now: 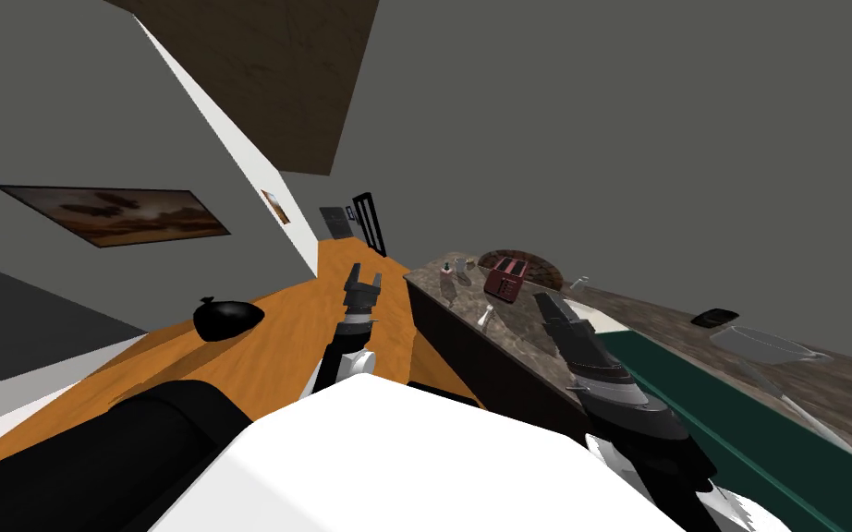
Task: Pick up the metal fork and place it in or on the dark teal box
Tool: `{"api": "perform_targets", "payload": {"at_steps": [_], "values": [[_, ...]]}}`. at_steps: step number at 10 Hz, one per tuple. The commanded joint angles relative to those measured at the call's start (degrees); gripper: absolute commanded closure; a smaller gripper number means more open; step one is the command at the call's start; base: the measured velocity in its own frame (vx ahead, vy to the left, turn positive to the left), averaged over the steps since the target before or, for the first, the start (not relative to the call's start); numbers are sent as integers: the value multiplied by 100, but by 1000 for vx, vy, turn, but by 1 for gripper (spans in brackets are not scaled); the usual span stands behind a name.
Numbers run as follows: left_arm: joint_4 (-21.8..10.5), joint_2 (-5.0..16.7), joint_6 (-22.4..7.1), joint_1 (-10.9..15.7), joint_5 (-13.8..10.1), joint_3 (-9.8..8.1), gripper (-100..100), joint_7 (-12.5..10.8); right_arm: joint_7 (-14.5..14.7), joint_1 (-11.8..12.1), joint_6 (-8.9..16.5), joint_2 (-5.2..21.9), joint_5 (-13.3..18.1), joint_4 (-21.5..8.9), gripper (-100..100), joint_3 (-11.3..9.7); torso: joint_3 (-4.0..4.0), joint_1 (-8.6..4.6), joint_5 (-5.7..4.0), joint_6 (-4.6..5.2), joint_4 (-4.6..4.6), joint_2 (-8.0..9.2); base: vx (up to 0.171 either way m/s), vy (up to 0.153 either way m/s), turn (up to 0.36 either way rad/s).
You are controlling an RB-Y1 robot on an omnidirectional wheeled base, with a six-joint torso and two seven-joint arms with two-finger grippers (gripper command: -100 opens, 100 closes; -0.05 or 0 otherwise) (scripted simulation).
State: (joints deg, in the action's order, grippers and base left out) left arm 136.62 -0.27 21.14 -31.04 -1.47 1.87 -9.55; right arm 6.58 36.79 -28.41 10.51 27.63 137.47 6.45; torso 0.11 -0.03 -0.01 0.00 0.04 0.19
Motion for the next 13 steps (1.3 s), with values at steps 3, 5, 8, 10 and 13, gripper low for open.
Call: {"api": "perform_targets", "payload": {"at_steps": [3, 5, 8, 10, 13], "values": [[0, 0, 0, 0, 0, 0, 0, 0, 91, 175, -172, 93, 553, 39, -100, 211, -1, -1, 0, -1, 0, -2, -40, -4, 85], [0, 0, 0, 0, 0, 0, 0, 0, 152, 307, -298, 150, 887, 64, -100, 360, 0, 0, 0, 0, 0, 0, -47, 1, 94], [0, 0, 0, -1, 0, 0, 0, 0, 278, 573, -563, 259, 1417, 106, -100, 661, -1, -3, -1, 2, 0, -4, -43, -3, 121], [0, 0, 0, -1, 0, 0, 0, 0, 342, 704, -703, 312, 1755, 122, -100, 811, -2, -2, -1, 2, 0, -5, -35, -2, 114], [0, 0, 0, 0, 0, 0, 0, 0, 407, 832, -846, 364, 2264, 132, -100, 959, -4, -4, -1, -1, -1, -8, -27, -6, 124]]}}
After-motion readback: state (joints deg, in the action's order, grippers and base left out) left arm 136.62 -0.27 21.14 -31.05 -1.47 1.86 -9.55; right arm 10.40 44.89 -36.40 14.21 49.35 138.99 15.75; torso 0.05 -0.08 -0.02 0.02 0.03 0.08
